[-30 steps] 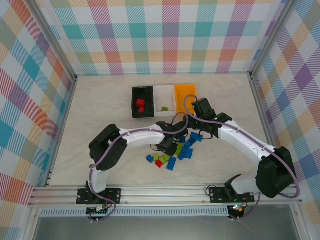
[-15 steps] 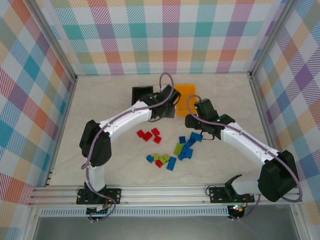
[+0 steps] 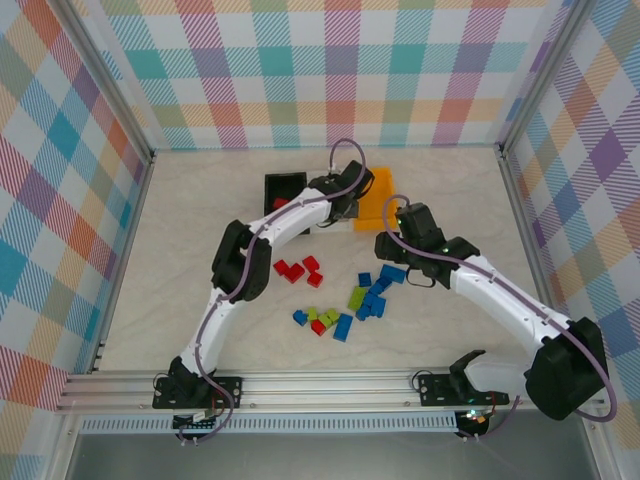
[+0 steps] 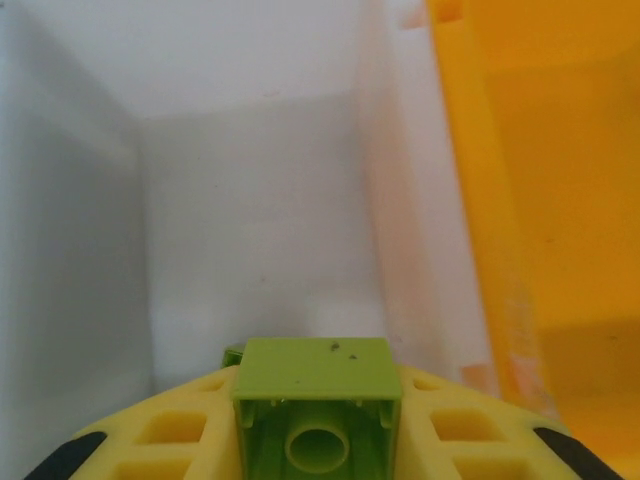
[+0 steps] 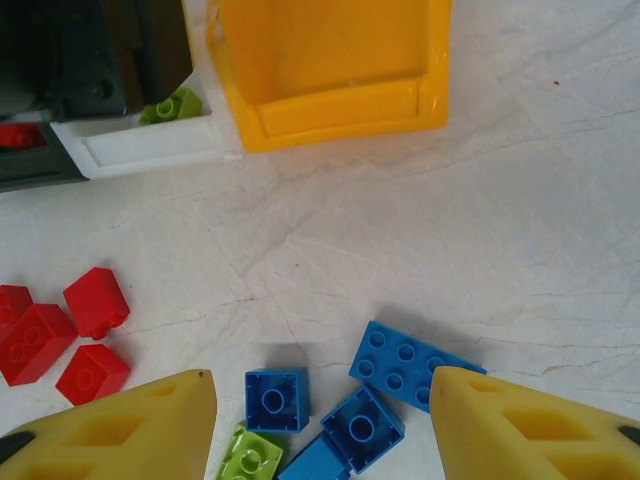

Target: Sort the legos into containers by color

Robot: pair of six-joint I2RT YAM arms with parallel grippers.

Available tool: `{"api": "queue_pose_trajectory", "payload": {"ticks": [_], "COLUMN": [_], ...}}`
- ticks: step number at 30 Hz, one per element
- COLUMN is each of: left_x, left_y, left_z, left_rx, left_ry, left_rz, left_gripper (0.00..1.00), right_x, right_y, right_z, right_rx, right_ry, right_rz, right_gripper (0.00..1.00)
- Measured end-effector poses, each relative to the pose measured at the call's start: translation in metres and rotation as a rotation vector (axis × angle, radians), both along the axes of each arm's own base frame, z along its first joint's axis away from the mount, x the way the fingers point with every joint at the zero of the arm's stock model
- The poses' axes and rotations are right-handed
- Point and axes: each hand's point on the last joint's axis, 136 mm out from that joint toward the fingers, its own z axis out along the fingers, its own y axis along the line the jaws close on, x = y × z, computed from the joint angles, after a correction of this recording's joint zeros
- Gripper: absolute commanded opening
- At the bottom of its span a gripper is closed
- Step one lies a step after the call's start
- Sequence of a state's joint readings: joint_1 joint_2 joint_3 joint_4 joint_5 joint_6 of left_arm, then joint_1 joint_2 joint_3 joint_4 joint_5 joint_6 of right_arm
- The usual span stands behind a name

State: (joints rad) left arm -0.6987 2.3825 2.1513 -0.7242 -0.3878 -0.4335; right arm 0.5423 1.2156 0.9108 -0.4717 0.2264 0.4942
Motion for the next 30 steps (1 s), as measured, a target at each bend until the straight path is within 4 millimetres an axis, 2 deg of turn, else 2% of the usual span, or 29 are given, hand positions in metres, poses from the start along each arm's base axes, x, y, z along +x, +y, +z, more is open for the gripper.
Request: {"api": "queue_pose_trajectory", "payload": {"ticks": [3, 7, 12, 14, 20, 22, 26, 30], "left_x": [0.009, 0.007, -0.02, -0.037, -0.101, -0.122, -0.162, -0.198], "left_y": [-0.002, -0.002, 0.006, 0.014, 0.068, 0.09, 0.129, 0.162], "left_z": [0.001, 0.004, 0.022, 0.037, 0.093, 0.101, 0.091, 0.063], "left_rx": [-0.014, -0.03, -0.066, -0.091, -0.204, -0.235, -0.253, -0.222], "left_ry": [-0.002, -0.011, -0.007, -0.016, -0.084, -0.1, -0.085, -0.034], "left_rz": [0.02, 0.025, 0.015, 0.009, 0.063, 0.092, 0.156, 0.215], "left_gripper": [0.62, 0.78, 0.88, 1.0, 1.0, 1.0, 1.0, 1.0], "right_x": [-0.004, -0.008, -0.017, -0.021, -0.037, -0.04, -0.034, -0.029], "right_y": [-0.001, 0.001, 0.017, 0.029, 0.084, 0.105, 0.144, 0.164], "right_z": [-0.003, -0.002, -0.005, -0.012, -0.047, -0.058, -0.078, -0.098], "right_rx": [0.001, 0.015, 0.054, 0.051, 0.003, -0.02, -0.052, -0.07], "right_ry": [0.007, 0.015, 0.052, 0.078, 0.183, 0.211, 0.241, 0.274], "right_rz": [0.005, 0.024, 0.113, 0.165, 0.355, 0.412, 0.498, 0.533], "right_gripper": [0.64, 0.67, 0.69, 0.7, 0.72, 0.72, 0.72, 0.71]}}
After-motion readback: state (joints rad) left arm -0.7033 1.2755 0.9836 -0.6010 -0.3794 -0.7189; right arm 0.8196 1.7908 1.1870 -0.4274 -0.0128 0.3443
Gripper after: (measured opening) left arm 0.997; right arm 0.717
